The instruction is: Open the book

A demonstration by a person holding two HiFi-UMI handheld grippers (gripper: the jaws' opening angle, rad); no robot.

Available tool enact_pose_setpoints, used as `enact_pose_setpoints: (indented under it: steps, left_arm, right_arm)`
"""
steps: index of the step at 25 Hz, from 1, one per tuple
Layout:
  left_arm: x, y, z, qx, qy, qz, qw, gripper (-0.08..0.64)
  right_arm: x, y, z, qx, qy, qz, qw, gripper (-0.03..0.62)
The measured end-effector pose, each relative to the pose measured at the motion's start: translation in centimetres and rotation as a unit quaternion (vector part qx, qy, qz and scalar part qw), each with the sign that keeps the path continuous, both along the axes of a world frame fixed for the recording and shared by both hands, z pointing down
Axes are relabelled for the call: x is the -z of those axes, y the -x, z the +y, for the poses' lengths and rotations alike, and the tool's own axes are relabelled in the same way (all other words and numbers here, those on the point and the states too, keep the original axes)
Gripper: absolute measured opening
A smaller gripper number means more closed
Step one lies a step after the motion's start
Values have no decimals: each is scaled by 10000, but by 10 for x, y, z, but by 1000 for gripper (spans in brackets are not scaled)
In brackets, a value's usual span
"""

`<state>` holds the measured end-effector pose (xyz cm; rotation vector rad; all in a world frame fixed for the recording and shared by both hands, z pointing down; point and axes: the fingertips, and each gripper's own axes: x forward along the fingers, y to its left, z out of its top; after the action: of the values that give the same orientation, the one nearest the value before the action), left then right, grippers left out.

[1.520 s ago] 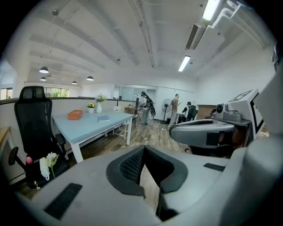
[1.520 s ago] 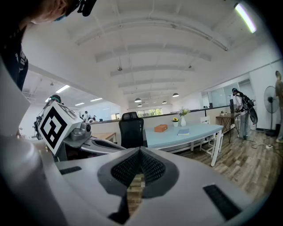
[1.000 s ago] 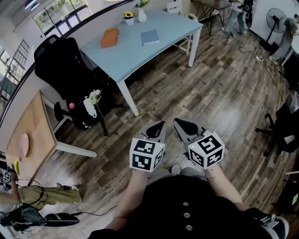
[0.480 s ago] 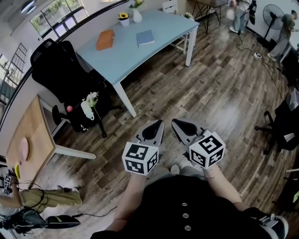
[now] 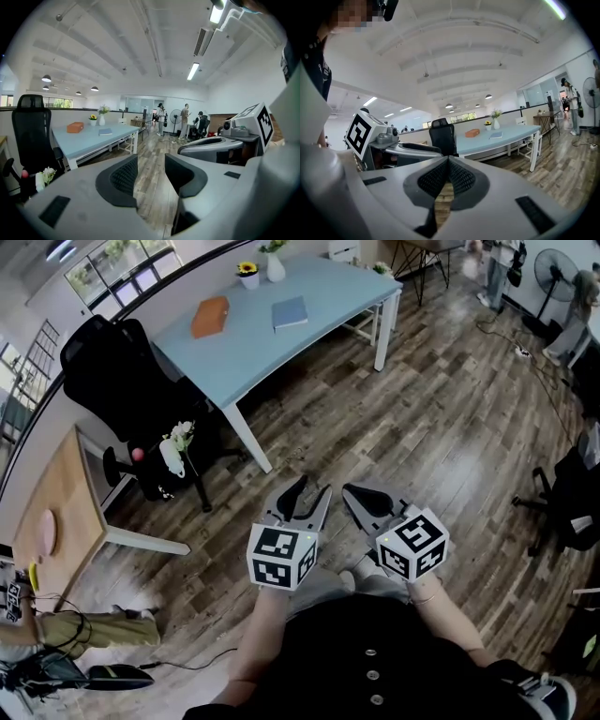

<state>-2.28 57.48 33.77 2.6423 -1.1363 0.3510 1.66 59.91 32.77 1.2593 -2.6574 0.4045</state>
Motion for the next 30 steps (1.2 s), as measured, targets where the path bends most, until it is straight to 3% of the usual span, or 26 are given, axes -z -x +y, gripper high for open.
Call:
enact_pose_setpoints:
  steps: [6, 15, 30]
  left_arm:
    - [-3, -13, -1, 7, -143, -223, 9996, 169]
    - [1, -2, -29, 319, -225, -294, 9988, 169]
    - [-8, 13, -159, 27, -69, -77, 9999, 169]
  right_arm:
    - [-12, -13, 2, 8, 96, -83, 9999, 2]
    - [-17, -21, -21, -27, 179, -265, 9995, 2]
    - [-24, -5, -145, -325, 231, -232, 9989, 2]
